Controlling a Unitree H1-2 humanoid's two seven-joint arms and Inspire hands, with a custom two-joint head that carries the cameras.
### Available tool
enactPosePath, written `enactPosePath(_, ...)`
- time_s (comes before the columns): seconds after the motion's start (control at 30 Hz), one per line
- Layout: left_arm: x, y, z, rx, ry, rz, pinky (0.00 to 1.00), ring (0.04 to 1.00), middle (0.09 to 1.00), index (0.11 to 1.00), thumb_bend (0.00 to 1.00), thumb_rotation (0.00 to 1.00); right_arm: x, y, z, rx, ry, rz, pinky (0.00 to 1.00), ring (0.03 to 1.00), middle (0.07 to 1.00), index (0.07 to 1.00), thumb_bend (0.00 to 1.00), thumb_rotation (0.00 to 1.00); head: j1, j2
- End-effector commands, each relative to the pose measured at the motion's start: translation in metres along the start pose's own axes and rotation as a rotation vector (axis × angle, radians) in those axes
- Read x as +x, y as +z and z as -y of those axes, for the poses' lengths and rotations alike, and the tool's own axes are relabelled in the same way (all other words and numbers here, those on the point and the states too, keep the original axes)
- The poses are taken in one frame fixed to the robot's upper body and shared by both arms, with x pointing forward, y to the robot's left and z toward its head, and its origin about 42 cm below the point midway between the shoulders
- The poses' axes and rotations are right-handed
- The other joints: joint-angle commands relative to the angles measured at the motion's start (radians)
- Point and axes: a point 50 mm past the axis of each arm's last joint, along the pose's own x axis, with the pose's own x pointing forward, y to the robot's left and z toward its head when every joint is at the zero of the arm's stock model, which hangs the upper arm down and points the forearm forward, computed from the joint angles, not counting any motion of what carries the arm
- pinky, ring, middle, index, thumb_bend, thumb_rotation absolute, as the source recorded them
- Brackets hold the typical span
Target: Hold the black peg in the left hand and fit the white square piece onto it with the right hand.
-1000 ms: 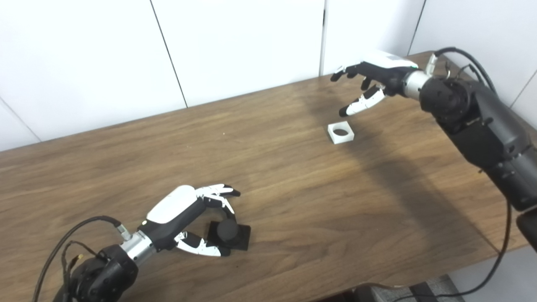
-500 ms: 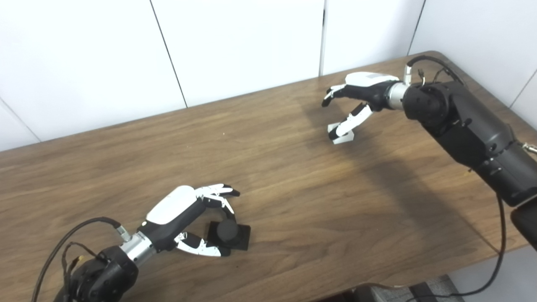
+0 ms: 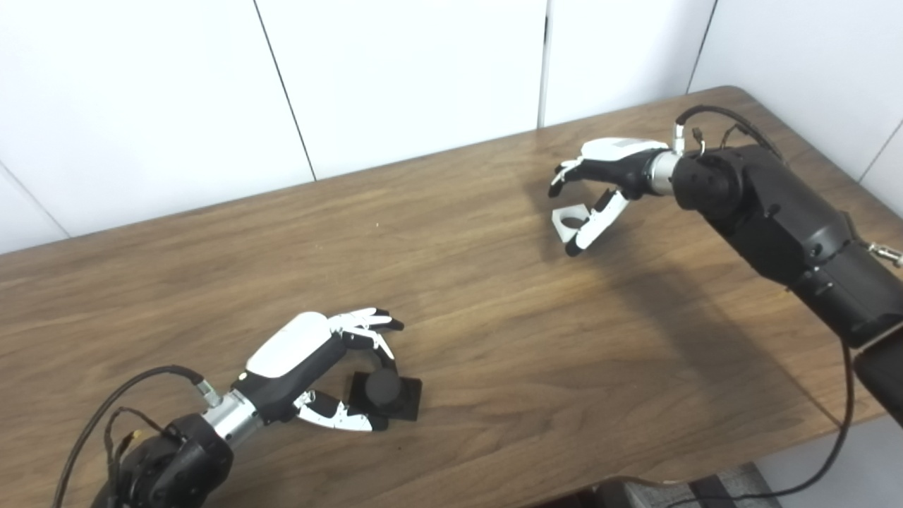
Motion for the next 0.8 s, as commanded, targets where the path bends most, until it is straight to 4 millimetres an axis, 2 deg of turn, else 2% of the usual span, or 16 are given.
enactPosePath(0.0,-0.014,-0.019,0.016,0.044,-0.102,-0.121,0.89,0.920,0.865,0.491,0.52,0.06,-0.005,0.000,0.035,-0.040,-0.082,-0.006,1.00,1.000,0.982,0.846,0.98,0.48,0.001,0.001)
enactPosePath(0.47,-0.016,-0.019,0.018,0.044,-0.104,-0.128,0.90,0.924,0.866,0.491,0.52,0.06,0.003,-0.018,0.029,-0.003,-0.068,-0.073,1.00,1.000,0.986,0.876,0.95,0.47,0.009,-0.001)
enactPosePath(0.6,-0.017,-0.019,0.018,0.042,-0.104,-0.132,0.90,0.922,0.866,0.491,0.52,0.06,0.006,-0.025,0.022,0.000,-0.072,-0.085,1.00,1.000,0.976,0.861,0.93,0.46,0.011,0.001)
enactPosePath(0.77,-0.017,-0.019,0.017,0.044,-0.099,-0.126,0.90,0.919,0.863,0.491,0.52,0.06,0.008,-0.027,0.012,-0.013,-0.101,-0.072,0.97,0.975,0.950,0.812,0.87,0.40,0.014,0.003)
